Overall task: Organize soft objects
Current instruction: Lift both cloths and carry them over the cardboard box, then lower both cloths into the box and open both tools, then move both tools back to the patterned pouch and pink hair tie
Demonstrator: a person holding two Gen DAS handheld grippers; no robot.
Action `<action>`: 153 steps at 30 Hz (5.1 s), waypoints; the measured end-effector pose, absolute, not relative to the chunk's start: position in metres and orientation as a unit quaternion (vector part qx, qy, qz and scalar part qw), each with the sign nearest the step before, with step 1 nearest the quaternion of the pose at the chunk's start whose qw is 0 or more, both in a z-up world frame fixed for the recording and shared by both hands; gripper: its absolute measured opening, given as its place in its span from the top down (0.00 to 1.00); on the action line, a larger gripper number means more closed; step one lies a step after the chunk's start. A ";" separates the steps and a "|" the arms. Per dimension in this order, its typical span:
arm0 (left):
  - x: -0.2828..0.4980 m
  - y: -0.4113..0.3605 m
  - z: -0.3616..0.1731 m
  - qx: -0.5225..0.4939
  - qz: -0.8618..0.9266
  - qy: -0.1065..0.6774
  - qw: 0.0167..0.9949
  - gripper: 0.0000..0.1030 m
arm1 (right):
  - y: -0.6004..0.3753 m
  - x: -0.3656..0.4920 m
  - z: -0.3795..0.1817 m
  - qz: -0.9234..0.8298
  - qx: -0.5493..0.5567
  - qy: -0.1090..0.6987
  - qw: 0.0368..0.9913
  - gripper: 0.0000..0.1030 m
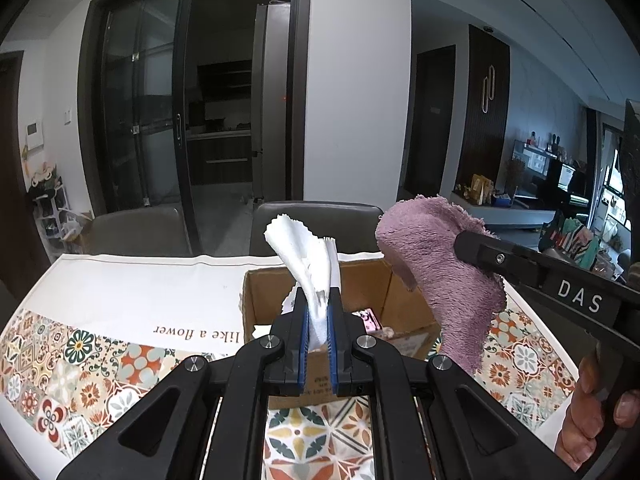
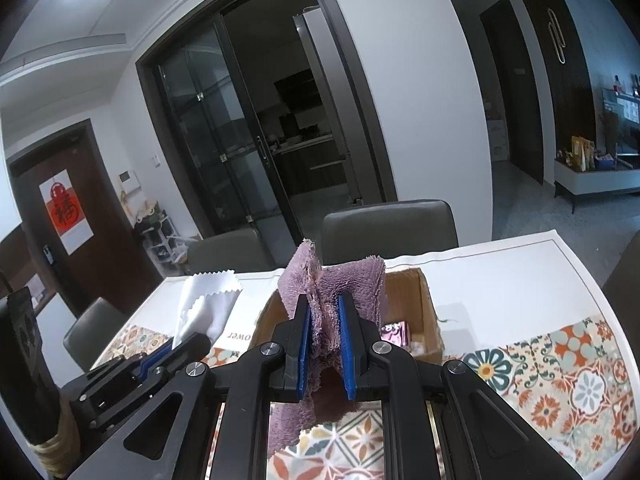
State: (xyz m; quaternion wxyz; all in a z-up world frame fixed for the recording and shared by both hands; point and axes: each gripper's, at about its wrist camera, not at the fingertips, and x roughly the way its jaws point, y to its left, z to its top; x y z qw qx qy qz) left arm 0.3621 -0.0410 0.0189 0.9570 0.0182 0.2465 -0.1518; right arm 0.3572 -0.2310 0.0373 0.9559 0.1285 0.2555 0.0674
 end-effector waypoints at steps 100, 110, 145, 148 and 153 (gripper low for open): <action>0.285 -0.040 -0.017 0.062 -0.159 0.315 0.933 0.37 | -0.229 0.276 -0.010 -0.062 0.109 0.337 0.933 0.44; 0.245 -0.039 -0.034 0.031 -0.133 0.336 0.932 0.37 | -0.230 0.253 -0.024 -0.036 0.099 0.351 0.930 0.44; 0.199 -0.088 -0.147 -0.034 -0.022 0.432 0.901 0.38 | -0.268 0.259 -0.125 0.077 0.023 0.419 0.904 0.44; 0.203 -0.092 -0.158 -0.036 -0.017 0.443 0.895 0.38 | -0.273 0.265 -0.139 0.077 0.016 0.427 0.901 0.44; 0.208 -0.097 -0.168 -0.038 -0.011 0.457 0.889 0.38 | -0.278 0.276 -0.159 0.080 0.015 0.444 0.892 0.44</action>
